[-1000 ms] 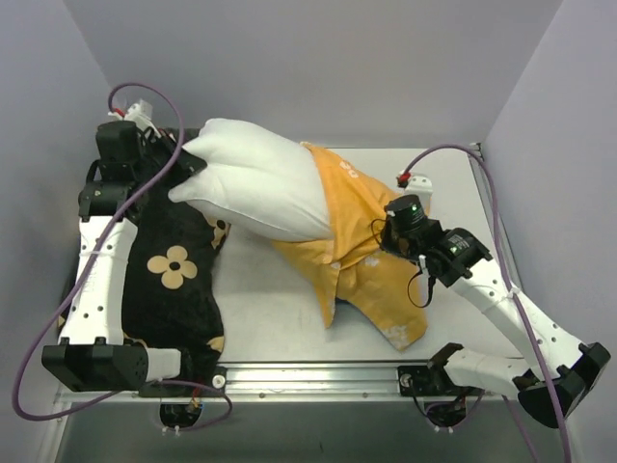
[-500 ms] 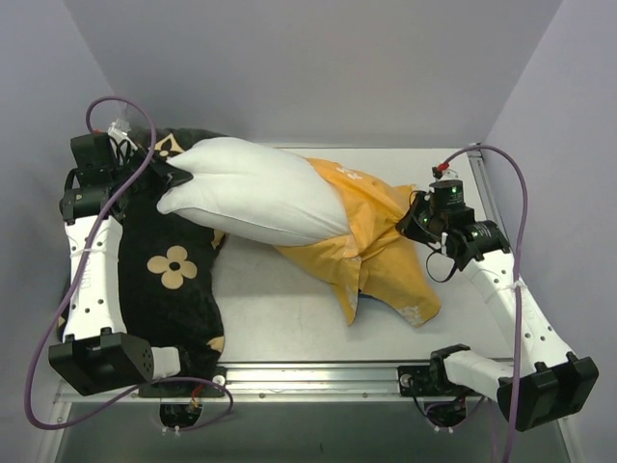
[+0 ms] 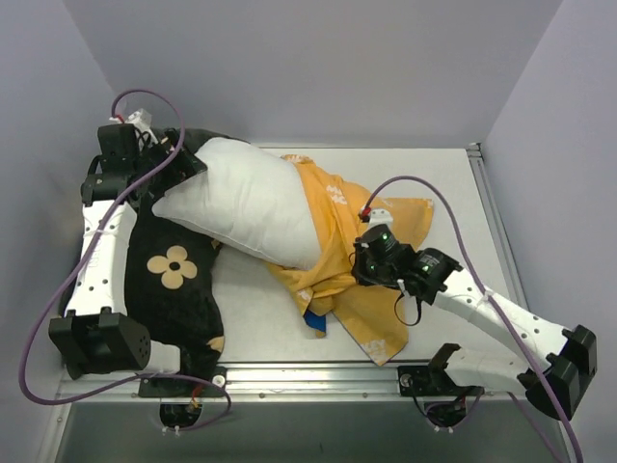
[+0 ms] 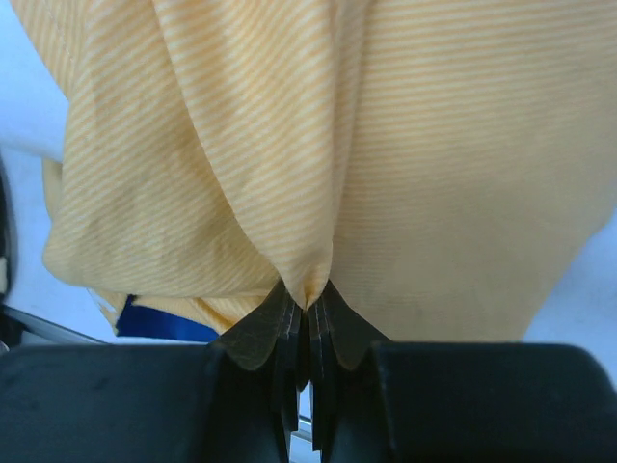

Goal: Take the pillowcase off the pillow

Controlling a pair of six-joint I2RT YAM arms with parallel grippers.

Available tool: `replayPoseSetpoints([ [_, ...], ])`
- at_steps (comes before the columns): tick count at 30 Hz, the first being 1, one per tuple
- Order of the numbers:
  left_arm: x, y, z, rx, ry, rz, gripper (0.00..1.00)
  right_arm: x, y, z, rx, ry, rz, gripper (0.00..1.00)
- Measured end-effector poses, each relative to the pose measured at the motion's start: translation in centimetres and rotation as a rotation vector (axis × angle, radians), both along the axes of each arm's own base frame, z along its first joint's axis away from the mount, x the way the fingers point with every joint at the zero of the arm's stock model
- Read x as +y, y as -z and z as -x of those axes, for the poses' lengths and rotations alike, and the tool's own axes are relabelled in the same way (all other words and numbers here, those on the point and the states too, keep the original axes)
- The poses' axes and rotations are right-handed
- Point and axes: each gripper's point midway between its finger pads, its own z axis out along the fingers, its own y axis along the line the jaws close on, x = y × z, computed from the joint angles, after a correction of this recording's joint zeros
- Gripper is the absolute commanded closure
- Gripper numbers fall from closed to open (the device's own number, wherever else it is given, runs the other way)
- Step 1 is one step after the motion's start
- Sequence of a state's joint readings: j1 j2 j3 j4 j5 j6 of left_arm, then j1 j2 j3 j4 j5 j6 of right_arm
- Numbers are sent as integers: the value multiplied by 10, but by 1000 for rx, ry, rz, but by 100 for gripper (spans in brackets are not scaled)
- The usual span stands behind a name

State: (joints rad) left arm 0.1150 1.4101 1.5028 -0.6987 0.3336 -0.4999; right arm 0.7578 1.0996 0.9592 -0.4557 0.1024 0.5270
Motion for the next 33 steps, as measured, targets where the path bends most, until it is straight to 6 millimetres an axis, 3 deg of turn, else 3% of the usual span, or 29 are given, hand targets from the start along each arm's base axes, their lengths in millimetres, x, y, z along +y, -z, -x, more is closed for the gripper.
replayPoseSetpoints([
  [3, -9, -13, 0, -41, 2, -122, 3, 15, 26, 20, 37, -67, 32, 96],
  [6, -22, -30, 9, -93, -2, -273, 3, 26, 38, 28, 55, -106, 54, 95],
  [11, -87, -76, 34, -242, 90, -458, 3, 46, 51, 28, 61, -141, 63, 94],
  [14, -126, -78, 45, -273, 175, -497, 2, 50, 57, 26, 70, -143, 71, 94],
  [18, -135, -42, 29, -188, 195, -553, 3, 53, 60, 24, 68, -143, 68, 94],
  [21, -146, 14, 11, -61, 269, -571, 3, 55, 60, 23, 67, -144, 65, 95],
  [24, -151, 79, 7, 80, 364, -544, 2, 57, 62, 23, 71, -147, 61, 95],
  [27, -148, 110, 6, 147, 400, -506, 3, 60, 66, 22, 78, -153, 59, 95],
  [28, -148, 111, 4, 146, 401, -495, 7, 61, 67, 22, 80, -155, 58, 95],
  [29, -148, 110, 3, 138, 401, -484, 35, 62, 68, 22, 81, -156, 59, 95],
  [30, -149, 109, 1, 133, 396, -472, 52, 63, 69, 21, 82, -157, 58, 95],
  [32, -150, 111, -1, 125, 404, -448, 74, 66, 69, 20, 83, -160, 53, 92],
  [33, -150, 114, -1, 128, 405, -436, 100, 68, 68, 20, 83, -163, 48, 88],
])
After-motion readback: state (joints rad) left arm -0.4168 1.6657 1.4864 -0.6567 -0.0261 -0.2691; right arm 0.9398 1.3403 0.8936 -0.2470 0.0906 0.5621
